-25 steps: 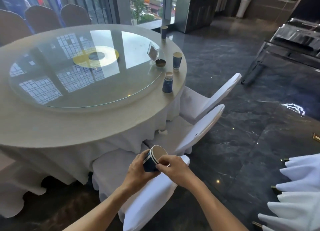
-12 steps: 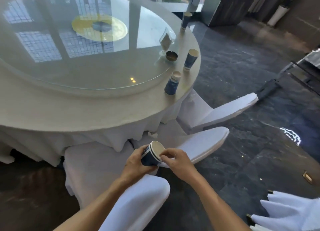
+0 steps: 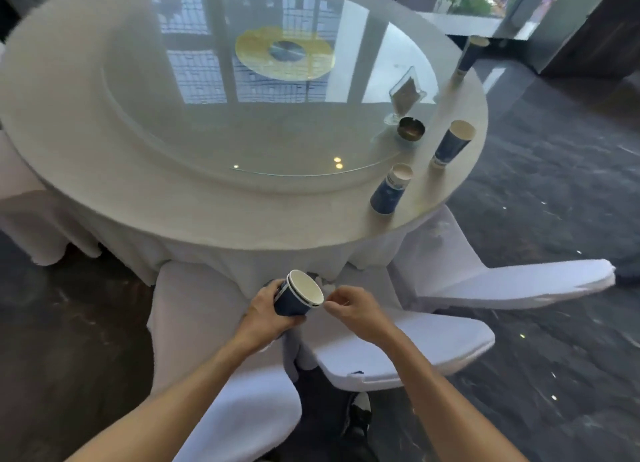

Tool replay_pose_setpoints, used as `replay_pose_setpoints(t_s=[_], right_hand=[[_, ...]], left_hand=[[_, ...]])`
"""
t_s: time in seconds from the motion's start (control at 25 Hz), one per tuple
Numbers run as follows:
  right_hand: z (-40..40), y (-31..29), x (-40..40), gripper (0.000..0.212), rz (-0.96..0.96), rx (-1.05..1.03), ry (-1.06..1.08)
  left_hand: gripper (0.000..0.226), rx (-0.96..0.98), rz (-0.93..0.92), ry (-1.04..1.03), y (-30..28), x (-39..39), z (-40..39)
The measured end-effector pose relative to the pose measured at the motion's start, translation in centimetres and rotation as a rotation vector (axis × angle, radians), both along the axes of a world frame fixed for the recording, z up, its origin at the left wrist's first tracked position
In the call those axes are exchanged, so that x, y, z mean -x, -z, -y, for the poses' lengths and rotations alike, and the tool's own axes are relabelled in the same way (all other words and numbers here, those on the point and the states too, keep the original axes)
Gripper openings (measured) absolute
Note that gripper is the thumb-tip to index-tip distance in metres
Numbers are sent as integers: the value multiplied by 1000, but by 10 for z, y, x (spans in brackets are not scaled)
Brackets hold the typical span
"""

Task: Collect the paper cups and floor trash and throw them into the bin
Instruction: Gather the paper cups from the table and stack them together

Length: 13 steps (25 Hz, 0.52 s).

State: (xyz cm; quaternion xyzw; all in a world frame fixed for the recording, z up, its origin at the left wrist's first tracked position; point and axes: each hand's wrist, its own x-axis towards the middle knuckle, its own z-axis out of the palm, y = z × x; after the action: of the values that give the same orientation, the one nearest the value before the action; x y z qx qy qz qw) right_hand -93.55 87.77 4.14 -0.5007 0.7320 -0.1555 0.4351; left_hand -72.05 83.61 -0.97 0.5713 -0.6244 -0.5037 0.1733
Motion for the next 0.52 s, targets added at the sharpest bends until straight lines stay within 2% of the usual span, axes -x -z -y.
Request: replay_pose_setpoints(t_s=[0.2, 0.36, 0.52], right_hand=[[15, 9, 36, 11, 67, -33, -201], [23, 21, 53, 18, 124, -100, -365], [37, 37, 55, 21, 155, -151, -452]], left_hand=[[89, -10, 100, -160, -10, 45, -34], [93, 98, 344, -261, -6, 62, -57], [97, -1, 333, -343, 6, 67, -63]])
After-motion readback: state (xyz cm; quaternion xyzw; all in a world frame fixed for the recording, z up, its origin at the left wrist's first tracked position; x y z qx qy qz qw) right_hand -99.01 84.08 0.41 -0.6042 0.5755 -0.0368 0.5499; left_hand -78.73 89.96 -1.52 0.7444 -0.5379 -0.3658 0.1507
